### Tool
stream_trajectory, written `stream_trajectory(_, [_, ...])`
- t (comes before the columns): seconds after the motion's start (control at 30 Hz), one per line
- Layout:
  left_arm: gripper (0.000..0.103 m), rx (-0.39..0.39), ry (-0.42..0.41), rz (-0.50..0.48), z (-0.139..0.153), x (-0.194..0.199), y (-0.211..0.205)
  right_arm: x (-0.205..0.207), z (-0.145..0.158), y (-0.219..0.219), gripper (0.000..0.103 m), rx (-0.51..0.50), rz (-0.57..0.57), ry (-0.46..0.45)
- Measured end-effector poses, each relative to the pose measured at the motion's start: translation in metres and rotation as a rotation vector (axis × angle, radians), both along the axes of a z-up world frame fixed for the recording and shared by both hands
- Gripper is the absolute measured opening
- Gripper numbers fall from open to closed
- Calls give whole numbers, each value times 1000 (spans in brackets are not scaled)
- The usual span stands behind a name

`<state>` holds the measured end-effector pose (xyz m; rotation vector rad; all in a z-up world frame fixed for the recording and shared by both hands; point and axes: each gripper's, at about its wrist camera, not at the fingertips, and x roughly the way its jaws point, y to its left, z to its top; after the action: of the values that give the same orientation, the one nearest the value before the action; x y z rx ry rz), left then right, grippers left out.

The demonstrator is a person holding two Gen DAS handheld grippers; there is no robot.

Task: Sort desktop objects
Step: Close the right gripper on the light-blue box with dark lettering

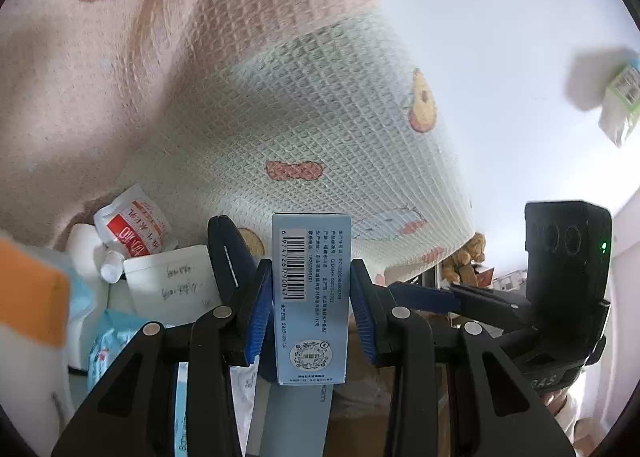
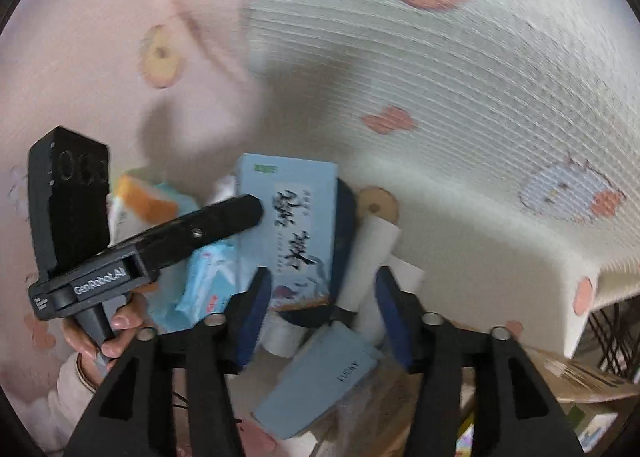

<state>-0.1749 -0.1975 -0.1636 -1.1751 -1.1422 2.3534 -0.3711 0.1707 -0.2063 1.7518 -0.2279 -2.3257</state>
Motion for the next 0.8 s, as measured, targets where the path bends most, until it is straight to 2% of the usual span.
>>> stream_trajectory(0.1, [41, -50, 39, -17, 9, 13, 7, 4, 2, -10, 60, -27, 40, 31])
stream_trajectory(0.23, [41, -139, 87, -35, 21, 33, -5, 11, 1, -15, 61, -14, 57, 61])
stream_trajectory(0.37, [41, -182, 105, -36, 25, 43, -7, 15, -4, -20, 62, -65, 64, 46])
stream_trajectory(0.63, [41, -92, 79, -23, 16, 57, -23, 17, -11, -30, 62, -90, 79, 35])
stream_trajectory(0.8, [41, -43, 63, -67, 4, 58, -28, 21, -17, -44, 62, -70, 126, 2])
